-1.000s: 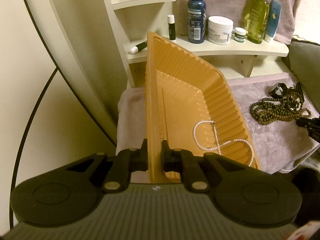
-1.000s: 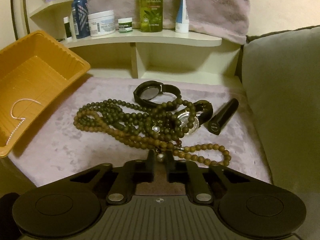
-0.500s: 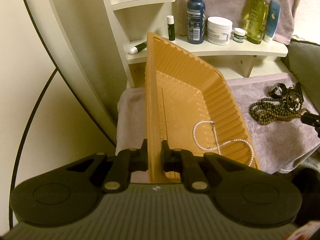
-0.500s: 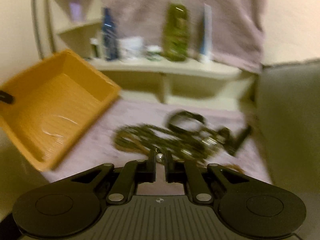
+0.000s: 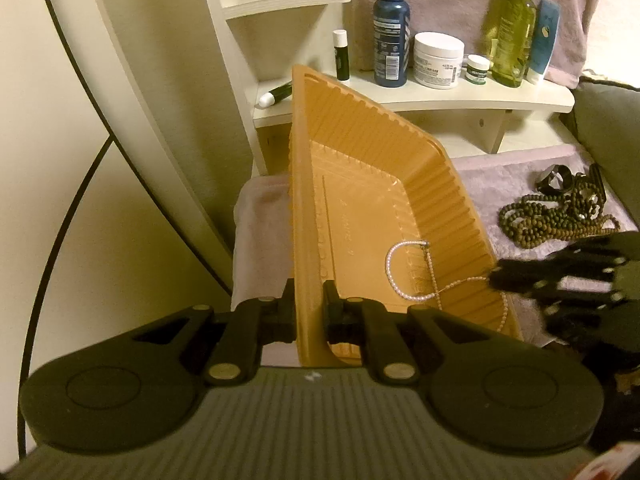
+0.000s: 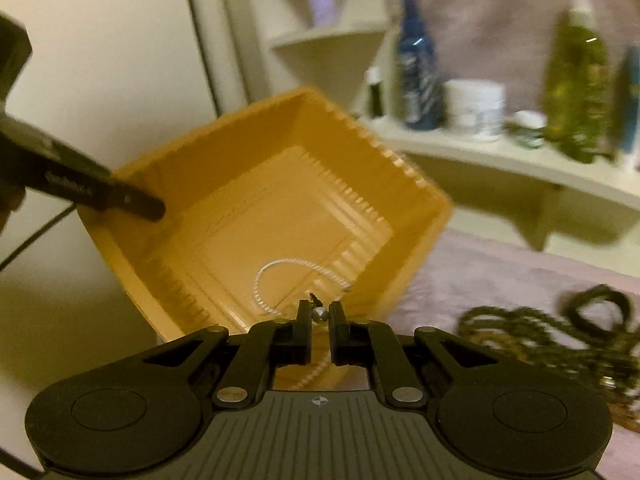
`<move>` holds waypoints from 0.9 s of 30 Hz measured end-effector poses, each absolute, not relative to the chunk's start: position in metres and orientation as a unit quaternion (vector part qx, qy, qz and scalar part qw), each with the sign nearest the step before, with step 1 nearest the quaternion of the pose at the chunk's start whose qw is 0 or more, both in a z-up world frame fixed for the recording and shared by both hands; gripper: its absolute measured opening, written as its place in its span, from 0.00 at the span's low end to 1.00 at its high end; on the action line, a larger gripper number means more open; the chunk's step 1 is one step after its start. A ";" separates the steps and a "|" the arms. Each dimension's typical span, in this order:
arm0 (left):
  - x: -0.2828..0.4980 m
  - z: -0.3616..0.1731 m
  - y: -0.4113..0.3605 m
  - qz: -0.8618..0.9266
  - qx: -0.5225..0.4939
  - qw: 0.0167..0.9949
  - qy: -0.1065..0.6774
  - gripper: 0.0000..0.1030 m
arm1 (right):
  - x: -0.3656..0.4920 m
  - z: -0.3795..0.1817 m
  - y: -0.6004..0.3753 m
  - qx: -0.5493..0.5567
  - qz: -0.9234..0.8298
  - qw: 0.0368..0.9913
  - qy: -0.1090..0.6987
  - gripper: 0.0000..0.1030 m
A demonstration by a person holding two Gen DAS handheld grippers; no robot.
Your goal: Organize jewelry
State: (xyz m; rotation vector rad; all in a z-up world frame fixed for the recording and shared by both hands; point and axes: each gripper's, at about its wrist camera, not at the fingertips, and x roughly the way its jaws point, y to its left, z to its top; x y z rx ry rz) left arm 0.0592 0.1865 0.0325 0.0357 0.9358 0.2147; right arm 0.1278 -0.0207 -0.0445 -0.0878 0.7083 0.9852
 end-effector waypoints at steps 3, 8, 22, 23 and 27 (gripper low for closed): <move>0.059 0.032 0.187 0.103 0.017 0.887 0.450 0.10 | 0.130 -0.050 -0.011 -0.040 0.470 0.813 0.342 0.08; 0.059 0.032 0.187 0.102 0.017 0.887 0.450 0.10 | 0.130 -0.053 -0.008 -0.029 0.473 0.813 0.337 0.22; 0.060 0.033 0.187 0.104 0.013 0.887 0.449 0.10 | 0.161 -0.052 -0.141 -0.021 0.255 0.918 0.304 0.39; 0.060 0.033 0.187 0.104 0.013 0.887 0.449 0.10 | 0.169 -0.054 -0.153 -0.022 0.237 0.921 0.309 0.39; 0.060 0.033 0.188 0.105 0.011 0.887 0.449 0.10 | 0.190 -0.066 -0.191 -0.007 0.185 0.928 0.324 0.39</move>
